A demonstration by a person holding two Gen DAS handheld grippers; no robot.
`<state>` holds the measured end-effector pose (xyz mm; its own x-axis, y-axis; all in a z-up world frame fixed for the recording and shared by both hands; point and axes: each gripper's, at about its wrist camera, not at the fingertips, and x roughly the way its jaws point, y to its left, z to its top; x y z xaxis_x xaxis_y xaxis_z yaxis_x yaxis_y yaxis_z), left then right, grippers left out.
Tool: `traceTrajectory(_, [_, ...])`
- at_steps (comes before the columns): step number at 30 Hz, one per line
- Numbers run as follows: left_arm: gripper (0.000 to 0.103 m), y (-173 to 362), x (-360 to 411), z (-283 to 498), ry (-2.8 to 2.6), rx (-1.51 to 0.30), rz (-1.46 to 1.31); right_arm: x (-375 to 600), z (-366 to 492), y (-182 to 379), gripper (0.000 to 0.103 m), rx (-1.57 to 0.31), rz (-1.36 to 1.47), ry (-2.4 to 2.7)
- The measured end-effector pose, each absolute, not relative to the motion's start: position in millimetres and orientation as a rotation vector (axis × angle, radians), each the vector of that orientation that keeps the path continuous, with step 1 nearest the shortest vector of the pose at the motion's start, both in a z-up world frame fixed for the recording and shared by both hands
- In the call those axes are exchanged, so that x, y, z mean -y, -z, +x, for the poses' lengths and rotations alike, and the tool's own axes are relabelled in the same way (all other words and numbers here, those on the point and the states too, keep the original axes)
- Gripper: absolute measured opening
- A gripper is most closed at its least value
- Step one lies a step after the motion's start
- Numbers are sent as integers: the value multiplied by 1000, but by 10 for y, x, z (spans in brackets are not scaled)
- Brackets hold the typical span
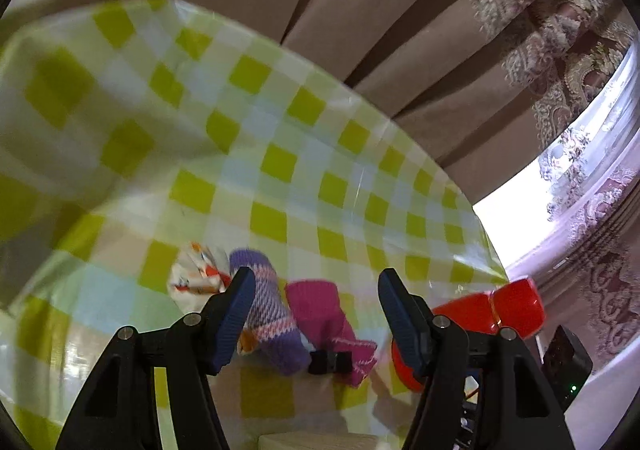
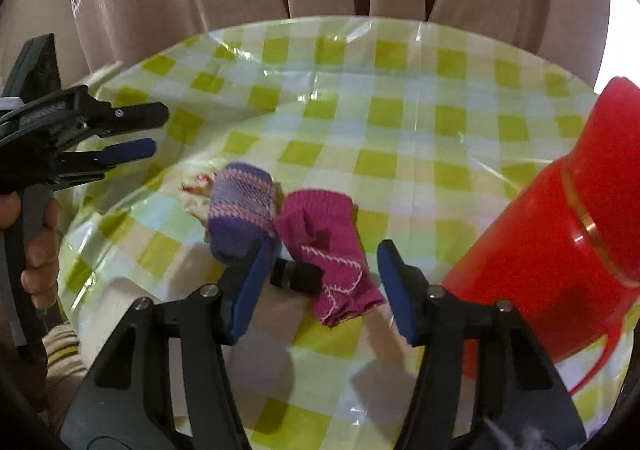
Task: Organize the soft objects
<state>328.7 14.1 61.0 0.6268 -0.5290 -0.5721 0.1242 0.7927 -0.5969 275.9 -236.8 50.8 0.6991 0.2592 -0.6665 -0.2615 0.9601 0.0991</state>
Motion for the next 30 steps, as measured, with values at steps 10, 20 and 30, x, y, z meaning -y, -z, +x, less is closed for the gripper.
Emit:
traceTrajectory(10, [51, -15, -51, 3561, 433, -925, -575, 2209, 2876, -129, 50, -773, -76, -365])
traceTrajectory(20, [48, 232, 69, 3657, 461, -970, -541, 2120, 2970, 161, 48, -821, -92, -420])
traceTrajectory(30, [38, 268, 169, 3656, 490, -978, -506, 2082, 3066, 344, 42, -864, -87, -430])
